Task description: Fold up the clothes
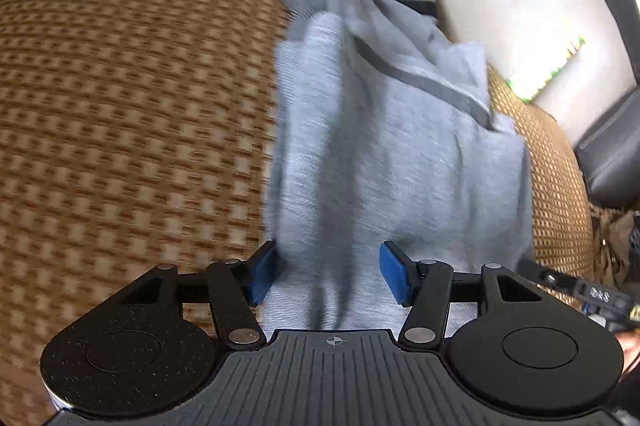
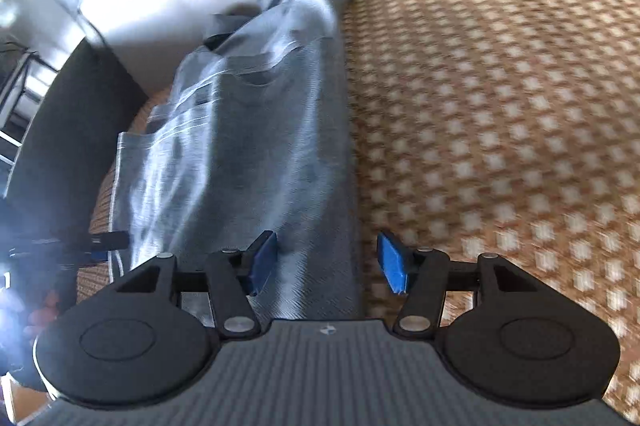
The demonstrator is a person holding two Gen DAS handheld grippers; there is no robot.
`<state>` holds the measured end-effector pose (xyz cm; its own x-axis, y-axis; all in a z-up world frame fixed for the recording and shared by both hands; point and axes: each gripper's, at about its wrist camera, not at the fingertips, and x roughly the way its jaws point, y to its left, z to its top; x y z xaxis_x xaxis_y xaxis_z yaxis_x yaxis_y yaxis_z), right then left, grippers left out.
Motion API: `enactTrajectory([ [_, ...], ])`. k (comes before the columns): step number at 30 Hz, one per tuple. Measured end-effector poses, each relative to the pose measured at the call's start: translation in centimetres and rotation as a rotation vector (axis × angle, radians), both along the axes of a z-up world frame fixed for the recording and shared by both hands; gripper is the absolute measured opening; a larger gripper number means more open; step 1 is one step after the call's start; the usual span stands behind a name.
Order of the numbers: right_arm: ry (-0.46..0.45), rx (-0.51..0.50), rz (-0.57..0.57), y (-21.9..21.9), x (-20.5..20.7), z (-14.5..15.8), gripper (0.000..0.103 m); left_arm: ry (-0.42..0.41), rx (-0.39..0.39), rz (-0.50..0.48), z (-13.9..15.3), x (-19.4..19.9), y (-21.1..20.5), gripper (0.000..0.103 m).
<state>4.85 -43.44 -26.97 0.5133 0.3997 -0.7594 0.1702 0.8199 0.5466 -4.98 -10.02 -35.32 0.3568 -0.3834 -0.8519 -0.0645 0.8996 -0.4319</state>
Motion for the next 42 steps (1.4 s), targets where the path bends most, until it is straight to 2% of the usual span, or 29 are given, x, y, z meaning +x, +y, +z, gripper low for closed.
enactTrajectory([
  [1,0.013,0.017,0.011,0.8,0.5,-0.2,0.03,-0.004,0.032,-0.016,0.2,-0.4,-0.2,0.06],
  [2,0.031,0.032,0.03,1.1,0.8,-0.5,0.023,-0.001,0.054,-0.017,0.1,-0.3,-0.2,0.037],
  [3,0.049,0.047,0.04,1.3,1.0,-0.6,0.022,0.005,0.069,-0.013,0.1,-0.2,-0.1,0.021],
  [5,0.083,0.086,0.011,1.0,0.9,-0.7,0.014,0.031,0.048,0.017,0.4,-0.7,1.0,0.006],
  [7,0.094,0.141,-0.013,0.5,0.3,0.0,0.012,0.041,0.048,0.04,1.4,-2.5,2.2,0.003],
  [11,0.082,0.2,0.02,0.5,-2.3,2.6,0.011,0.073,0.046,0.066,2.8,-7.8,3.5,0.001],
  [13,0.095,0.207,0.049,0.9,-4.0,3.3,0.009,0.108,0.047,0.072,2.5,-10.8,3.7,0.003],
  [15,0.116,0.198,0.076,1.3,-5.4,3.2,0.008,0.107,0.025,0.089,2.0,-12.3,3.8,0.007],
  [16,0.123,0.187,0.081,1.5,-5.9,2.9,0.009,0.103,0.013,0.099,1.8,-13.0,3.8,0.017],
  [17,0.119,0.167,0.07,1.5,-6.2,2.7,0.014,0.084,0.003,0.113,1.8,-13.2,3.8,0.029],
  [18,0.116,0.148,0.058,1.6,-6.5,2.4,0.016,0.052,0.004,0.124,2.0,-12.8,3.8,0.034],
  [19,0.108,0.133,0.043,1.6,-7.1,2.3,0.027,0.018,0.011,0.133,2.3,-12.5,3.9,0.04],
  [20,0.093,0.127,0.02,1.4,-8.0,2.5,0.046,-0.014,0.023,0.135,2.7,-11.8,3.9,0.053],
  [21,0.081,0.124,0.008,1.4,-8.2,2.5,0.053,-0.041,0.033,0.135,3.0,-11.1,4.1,0.057],
  [22,0.069,0.12,-0.004,1.4,-8.4,2.6,0.056,-0.064,0.04,0.125,3.4,-10.3,4.1,0.057],
  [24,0.065,0.12,-0.013,1.5,-8.7,2.6,0.056,-0.093,0.047,0.086,3.6,-8.3,3.9,0.059],
  [27,0.07,0.136,-0.033,1.3,-9.4,2.2,0.056,-0.094,0.05,-0.002,3.1,-5.1,2.9,0.063],
  [31,0.083,0.165,-0.056,1.4,-9.7,1.4,0.056,-0.005,0.047,-0.069,0.3,-1.9,1.2,0.067],
  [33,0.088,0.182,-0.059,1.8,-9.6,1.0,0.056,-0.006,0.008,-0.072,0.4,-2.8,1.3,0.081],
  [34,0.092,0.189,-0.059,2.1,-9.4,0.8,0.056,-0.003,-0.001,-0.075,0.4,-2.7,0.8,0.081],
  [35,0.099,0.191,-0.059,2.4,-9.1,0.5,0.054,0.0,0.004,-0.092,0.3,-2.6,0.1,0.073],
  [36,0.107,0.194,-0.058,2.7,-8.7,0.1,0.051,0.004,0.016,-0.114,0.4,-2.7,-0.3,0.039],
  [37,0.114,0.202,-0.06,2.8,-8.4,-0.1,0.033,0.009,0.029,-0.134,0.5,-2.8,-0.7,0.024],
  [38,0.118,0.224,-0.067,2.6,-8.3,0.0,0.02,0.009,0.016,-0.133,0.8,-3.1,-0.6,0.011],
  [39,0.122,0.245,-0.075,2.3,-8.1,0.0,0.014,0.008,-0.01,-0.123,1.3,-3.4,-0.2,0.007],
  [42,0.1,0.288,-0.062,0.8,-8.5,1.5,0.013,-0.011,-0.073,-0.091,2.9,-5.0,1.0,0.003],
])
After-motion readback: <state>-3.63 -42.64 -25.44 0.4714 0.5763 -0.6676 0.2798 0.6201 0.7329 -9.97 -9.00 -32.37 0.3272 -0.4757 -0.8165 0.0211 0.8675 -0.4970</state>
